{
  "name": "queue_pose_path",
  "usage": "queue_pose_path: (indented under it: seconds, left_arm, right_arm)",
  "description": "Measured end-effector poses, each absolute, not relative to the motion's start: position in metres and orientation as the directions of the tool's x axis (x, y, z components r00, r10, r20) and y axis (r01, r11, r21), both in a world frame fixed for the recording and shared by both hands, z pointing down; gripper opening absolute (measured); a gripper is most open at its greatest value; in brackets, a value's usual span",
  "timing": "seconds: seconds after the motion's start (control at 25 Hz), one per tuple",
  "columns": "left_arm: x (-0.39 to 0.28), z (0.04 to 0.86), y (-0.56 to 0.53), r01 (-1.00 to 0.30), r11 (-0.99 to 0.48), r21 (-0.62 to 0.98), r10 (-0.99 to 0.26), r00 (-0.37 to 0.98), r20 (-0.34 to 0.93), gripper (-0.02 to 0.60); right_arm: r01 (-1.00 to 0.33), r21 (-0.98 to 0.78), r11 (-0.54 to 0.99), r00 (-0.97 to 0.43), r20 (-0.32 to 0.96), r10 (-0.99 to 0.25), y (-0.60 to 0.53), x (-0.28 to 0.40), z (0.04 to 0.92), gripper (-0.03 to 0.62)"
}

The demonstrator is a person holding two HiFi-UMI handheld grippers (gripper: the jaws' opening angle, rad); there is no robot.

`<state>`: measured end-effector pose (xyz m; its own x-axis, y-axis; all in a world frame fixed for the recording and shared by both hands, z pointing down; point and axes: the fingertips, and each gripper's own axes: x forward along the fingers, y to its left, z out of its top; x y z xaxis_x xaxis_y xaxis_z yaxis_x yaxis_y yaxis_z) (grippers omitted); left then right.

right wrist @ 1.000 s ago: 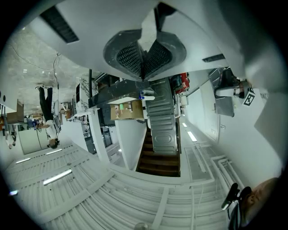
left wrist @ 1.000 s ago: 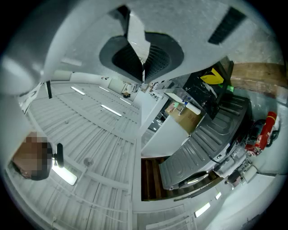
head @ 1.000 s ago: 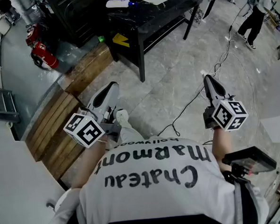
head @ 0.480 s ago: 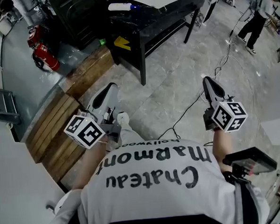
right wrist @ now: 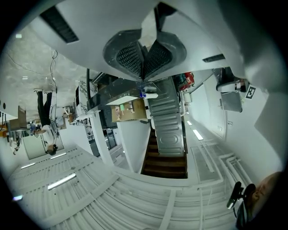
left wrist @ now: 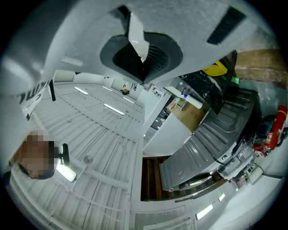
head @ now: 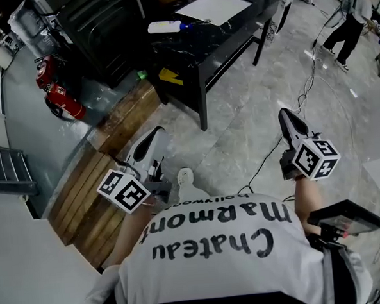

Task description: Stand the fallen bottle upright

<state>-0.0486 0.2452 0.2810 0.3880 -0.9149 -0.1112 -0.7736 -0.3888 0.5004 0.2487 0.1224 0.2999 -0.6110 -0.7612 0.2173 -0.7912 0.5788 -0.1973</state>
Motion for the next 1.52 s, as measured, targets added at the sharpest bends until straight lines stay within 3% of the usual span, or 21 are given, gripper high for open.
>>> queue_pose_path:
  seconds: [0.36,0.64,0.76,0.88,1.04,1.24,1.52]
  left_arm:
    - [-0.128,0.246,0.157,-0.766,-0.506,0.397,-0.858,0.493,-0.143,0.015]
    - [-0.163,0.234,0.093,-0.734,-0.602,0.316,-0.79,0.606,-0.097,0.015]
    - [-0.168,0.24,0.055,-0.724,-0.633,0.274,-0.761,0.647,-0.046,0.015]
    - [-0.17,0.233,0.025,-0.728,-0.631,0.268,-0.761,0.648,-0.033,0.015]
    - [-0.172,0.213,0.011,-0.726,-0.628,0.281,-0.77,0.632,-0.088,0.015]
    - [-0.166,0.205,0.009,-0.7,-0.672,0.242,-0.739,0.656,-0.155,0.015]
    - [-0.168,0.205,-0.028,-0.711,-0.653,0.262,-0.757,0.627,-0.186,0.015]
  right_arm:
    - [-0.823,-0.183,0.538,-0.566,0.187,-0.803,0.058,0.168,0.277,0.014]
    - [-0.851,-0.251,0.461,-0.498,0.107,-0.86,0.03,0.129,0.264,0.014]
    - [-0.873,-0.203,0.443,-0.47,0.11,-0.876,0.028,0.127,0.255,0.014]
    - [-0.903,-0.174,0.392,-0.415,0.126,-0.901,0.03,0.138,0.251,0.014]
    - [-0.901,-0.279,0.332,-0.379,0.138,-0.915,0.022,0.147,0.26,0.015]
    - [-0.852,-0.397,0.341,-0.416,0.12,-0.901,0.0,0.127,0.27,0.015]
    - [-0.829,-0.395,0.395,-0.476,0.129,-0.87,-0.062,0.102,0.277,0.014]
